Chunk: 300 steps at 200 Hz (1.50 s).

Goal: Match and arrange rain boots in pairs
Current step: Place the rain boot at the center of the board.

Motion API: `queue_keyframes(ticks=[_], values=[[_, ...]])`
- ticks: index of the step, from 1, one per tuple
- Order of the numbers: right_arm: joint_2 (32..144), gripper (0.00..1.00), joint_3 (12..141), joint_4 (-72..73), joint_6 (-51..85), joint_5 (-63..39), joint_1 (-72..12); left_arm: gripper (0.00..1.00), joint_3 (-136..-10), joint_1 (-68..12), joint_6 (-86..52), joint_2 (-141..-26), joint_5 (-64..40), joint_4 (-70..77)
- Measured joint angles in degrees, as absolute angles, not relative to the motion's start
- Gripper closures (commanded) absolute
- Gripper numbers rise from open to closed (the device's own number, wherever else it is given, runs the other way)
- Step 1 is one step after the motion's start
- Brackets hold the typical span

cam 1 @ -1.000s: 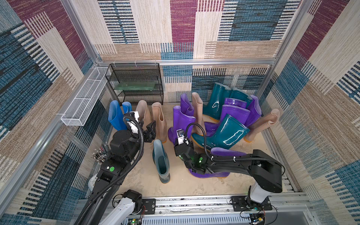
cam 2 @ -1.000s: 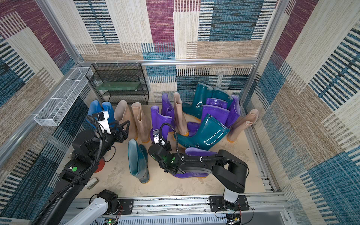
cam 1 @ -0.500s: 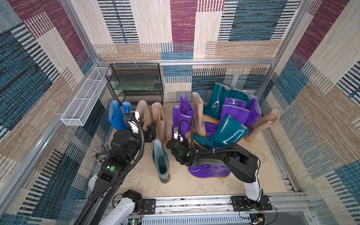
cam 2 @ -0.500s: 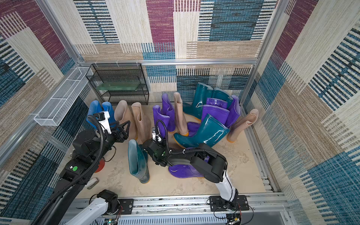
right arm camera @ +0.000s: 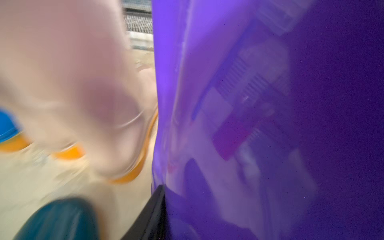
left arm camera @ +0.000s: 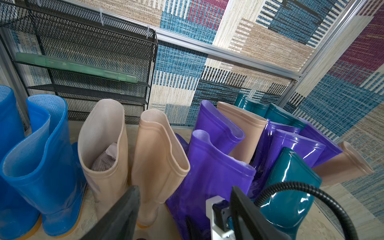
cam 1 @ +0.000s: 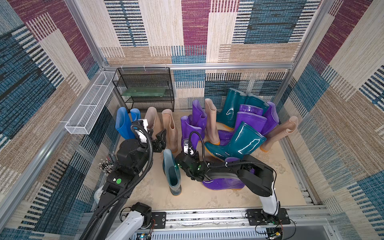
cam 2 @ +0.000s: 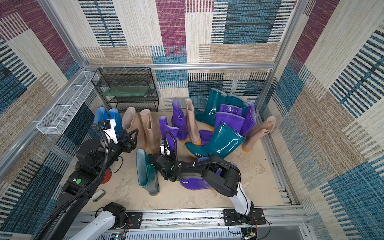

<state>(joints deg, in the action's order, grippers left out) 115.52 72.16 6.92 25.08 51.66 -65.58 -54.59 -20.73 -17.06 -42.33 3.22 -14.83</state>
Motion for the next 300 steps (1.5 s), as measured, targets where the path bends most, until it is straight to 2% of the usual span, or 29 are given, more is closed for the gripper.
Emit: queue_keyframes(ticks=[58,95,143,152,156,159,168,175,191,212,232,300], values=[[106.13,1.0,65.25,-2.74,33.74,53.95,-71.77,0.29,-61.54,-20.67,-17.23,-48.31,-0.05,-16.58],[99.44,1.0,61.56,-7.03,35.86,54.19,-70.59,0.29,-64.62,-20.69,-17.19,-51.4,-3.38,-17.02],[101.93,1.0,61.73,-5.37,33.08,53.19,-70.22,0.29,-63.31,-20.69,-17.17,-50.98,-3.57,-17.21],[103.04,0.95,62.72,-4.84,33.04,52.71,-70.52,0.29,-63.31,-20.69,-16.84,-50.96,-3.57,-17.37],[103.46,0.89,63.07,-4.47,32.93,52.49,-70.61,0.29,-63.31,-20.69,-16.84,-50.96,-3.6,-17.37],[103.68,0.82,63.29,-4.27,32.93,52.38,-70.7,0.29,-63.31,-20.69,-16.82,-50.96,-3.64,-17.37],[104.18,0.46,63.72,-3.79,32.95,51.94,-70.96,0.29,-63.31,-20.69,-16.82,-50.98,-3.79,-17.41],[104.31,0.28,63.75,-3.68,33.12,51.68,-71.18,0.29,-63.31,-20.69,-16.8,-51.0,-3.86,-17.43],[104.31,0.14,63.75,-4.62,34.24,51.62,-71.53,0.28,-63.33,-20.69,-16.78,-51.11,-4.75,-17.43],[102.96,0.04,63.57,-8.32,35.14,51.44,-72.05,0.27,-63.46,-20.69,-16.78,-51.42,-4.99,-17.52],[99.68,0.01,63.66,-12.29,36.18,51.44,-72.31,0.27,-63.88,-20.69,-16.8,-51.53,-6.13,-17.61],[87.05,0.01,71.13,-30.17,36.8,51.44,-77.06,0.26,-67.05,-20.69,-16.82,-52.93,-7.9,-17.91]])
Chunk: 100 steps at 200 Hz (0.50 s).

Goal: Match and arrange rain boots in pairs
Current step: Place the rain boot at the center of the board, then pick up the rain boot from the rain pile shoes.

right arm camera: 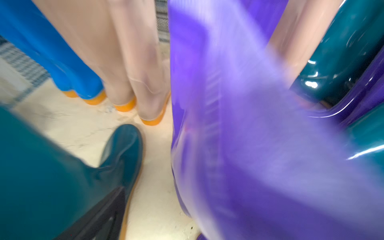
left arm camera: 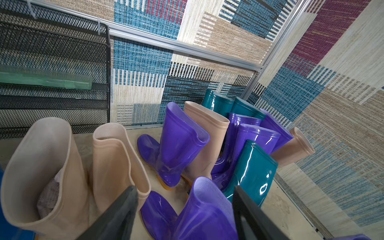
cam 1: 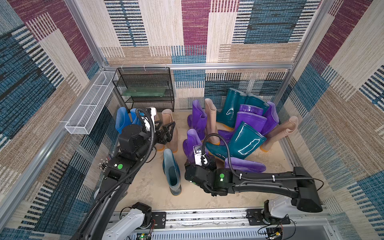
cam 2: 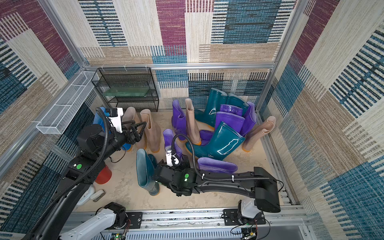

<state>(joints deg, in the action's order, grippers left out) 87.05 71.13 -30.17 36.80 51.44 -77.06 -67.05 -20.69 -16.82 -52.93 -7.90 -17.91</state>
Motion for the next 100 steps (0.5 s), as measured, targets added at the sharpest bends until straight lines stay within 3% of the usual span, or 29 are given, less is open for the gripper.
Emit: queue_keyframes(ticks=[23,39,76,100], values=[[81.89,0.01,73.97,-32.69,32.75,53.49,-75.94,0.26,-68.66,-20.75,-16.82,-54.43,-8.47,-18.26],[78.22,0.02,75.68,-32.42,27.05,53.98,-70.87,0.26,-70.17,-20.75,-16.82,-55.72,-9.28,-18.33],[71.22,0.0,74.26,-26.61,20.64,47.18,-41.76,0.28,-71.16,-20.75,-16.84,-59.37,-12.49,-18.22],[68.79,0.0,69.1,-22.55,20.58,37.41,-25.15,0.29,-71.92,-21.28,-17.02,-61.76,-16.67,-18.2]])
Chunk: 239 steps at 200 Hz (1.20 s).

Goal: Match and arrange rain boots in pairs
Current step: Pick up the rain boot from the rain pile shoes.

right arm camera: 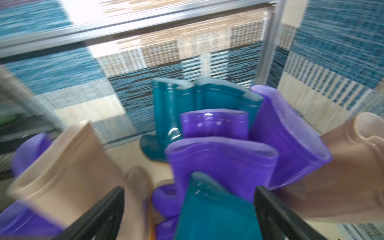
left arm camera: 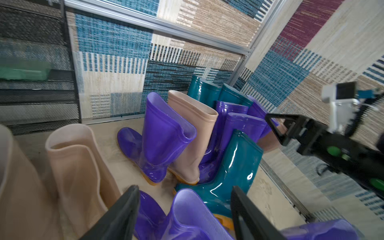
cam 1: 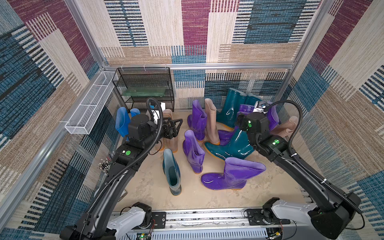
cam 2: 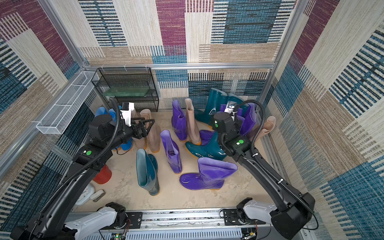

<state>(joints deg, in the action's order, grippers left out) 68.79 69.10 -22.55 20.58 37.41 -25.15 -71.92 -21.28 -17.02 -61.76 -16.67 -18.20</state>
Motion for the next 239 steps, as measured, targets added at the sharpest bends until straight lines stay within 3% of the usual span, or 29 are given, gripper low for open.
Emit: queue_keyframes(ticks=[38,89,111,135,162,185,239], values=[[72.2,0.02,66.54,-18.68,21.21,26.33,-11.77,0.29,-72.29,-22.02,-16.95,-63.24,-20.78,-16.08],[76.97,0.0,69.73,-19.99,21.65,23.27,-7.14,0.28,-69.38,-22.02,-16.32,-61.8,-21.82,-15.53],[76.62,0.04,66.94,-20.49,21.67,20.62,-5.98,0.28,-68.77,-22.02,-16.1,-61.41,-22.13,-15.18],[76.23,0.24,66.26,-21.1,21.58,17.21,-6.0,0.28,-68.27,-22.02,-15.75,-61.28,-22.65,-15.0],[75.18,0.75,66.39,-21.52,20.91,13.93,-6.04,0.28,-67.83,-22.02,-15.11,-60.97,-22.65,-14.79],[73.84,0.99,66.61,-22.17,20.45,11.55,-8.14,0.28,-67.64,-22.02,-15.03,-60.75,-22.65,-14.79],[72.75,1.0,72.97,-24.62,17.52,10.72,-16.58,0.28,-67.61,-22.02,-14.98,-60.34,-22.41,-14.79]])
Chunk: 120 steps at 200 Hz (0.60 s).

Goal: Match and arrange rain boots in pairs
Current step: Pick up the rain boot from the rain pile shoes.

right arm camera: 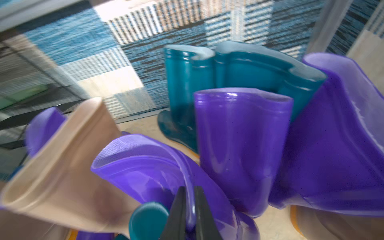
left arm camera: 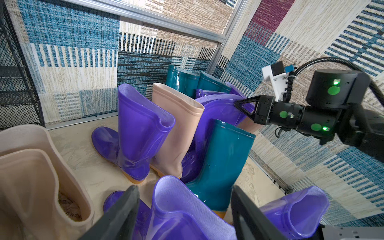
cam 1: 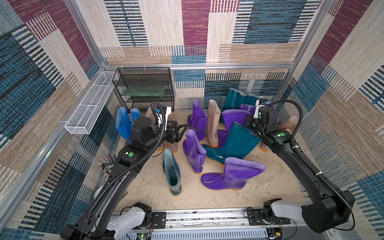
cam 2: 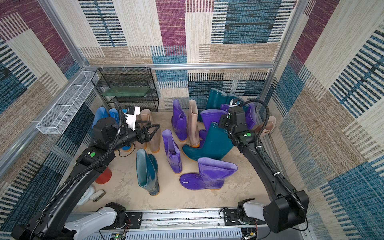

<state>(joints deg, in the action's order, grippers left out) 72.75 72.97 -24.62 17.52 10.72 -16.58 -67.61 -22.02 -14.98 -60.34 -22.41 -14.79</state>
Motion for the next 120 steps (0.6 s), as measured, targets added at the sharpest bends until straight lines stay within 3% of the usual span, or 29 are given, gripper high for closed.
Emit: queue_keyframes(ticks=[49,120], values=[[72.71,1.0,80.9,-27.16,13.96,14.09,-22.63,0.28,-68.16,-22.02,-15.05,-60.53,-22.44,-14.74],[75.5,1.0,93.27,-27.24,10.2,18.22,-23.99,0.28,-69.65,-22.26,-15.51,-61.93,-24.4,-13.1]])
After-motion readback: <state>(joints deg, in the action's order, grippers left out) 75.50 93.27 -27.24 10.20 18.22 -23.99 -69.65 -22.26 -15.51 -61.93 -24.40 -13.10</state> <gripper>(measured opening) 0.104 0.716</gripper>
